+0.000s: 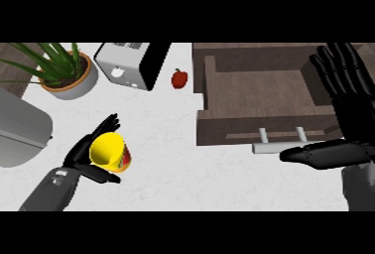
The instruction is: Pick up the cup, place it into the drawer and close the drawer
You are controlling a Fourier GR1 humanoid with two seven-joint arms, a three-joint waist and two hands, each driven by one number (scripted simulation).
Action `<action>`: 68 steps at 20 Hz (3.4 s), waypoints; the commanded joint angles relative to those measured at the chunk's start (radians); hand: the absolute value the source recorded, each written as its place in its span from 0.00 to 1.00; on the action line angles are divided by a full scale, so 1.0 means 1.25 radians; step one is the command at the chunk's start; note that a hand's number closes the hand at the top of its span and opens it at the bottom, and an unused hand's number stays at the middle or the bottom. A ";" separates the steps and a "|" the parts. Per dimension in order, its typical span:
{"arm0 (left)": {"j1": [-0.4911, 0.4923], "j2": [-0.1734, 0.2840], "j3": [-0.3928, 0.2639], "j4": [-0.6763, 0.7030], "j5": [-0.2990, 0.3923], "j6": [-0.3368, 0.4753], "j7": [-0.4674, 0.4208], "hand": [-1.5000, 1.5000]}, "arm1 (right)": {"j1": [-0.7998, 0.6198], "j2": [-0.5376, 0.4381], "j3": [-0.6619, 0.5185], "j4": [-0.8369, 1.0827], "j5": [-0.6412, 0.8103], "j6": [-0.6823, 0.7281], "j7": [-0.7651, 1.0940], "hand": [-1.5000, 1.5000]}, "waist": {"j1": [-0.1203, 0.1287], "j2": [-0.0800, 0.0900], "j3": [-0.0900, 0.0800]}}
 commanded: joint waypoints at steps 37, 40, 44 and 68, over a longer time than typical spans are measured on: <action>-0.102 -0.153 0.151 -0.208 0.189 0.228 -0.063 1.00 | 0.023 -0.031 -0.042 -0.012 -0.012 0.017 0.011 0.00 | 0.030 -0.016 0.005; -0.136 -0.163 0.144 -0.287 0.205 0.243 0.003 1.00 | 0.021 -0.014 -0.019 -0.015 0.018 -0.006 0.027 0.00 | 0.035 -0.017 0.005; -0.158 -0.215 0.085 -0.405 0.191 0.279 0.130 1.00 | 0.039 -0.033 -0.037 -0.043 0.005 0.001 0.053 0.00 | 0.036 -0.019 0.005; -0.674 -0.232 -0.137 -0.092 0.297 0.639 0.522 1.00 | -0.022 -0.009 -0.026 0.047 0.019 0.011 -0.036 0.00 | -0.030 0.006 0.006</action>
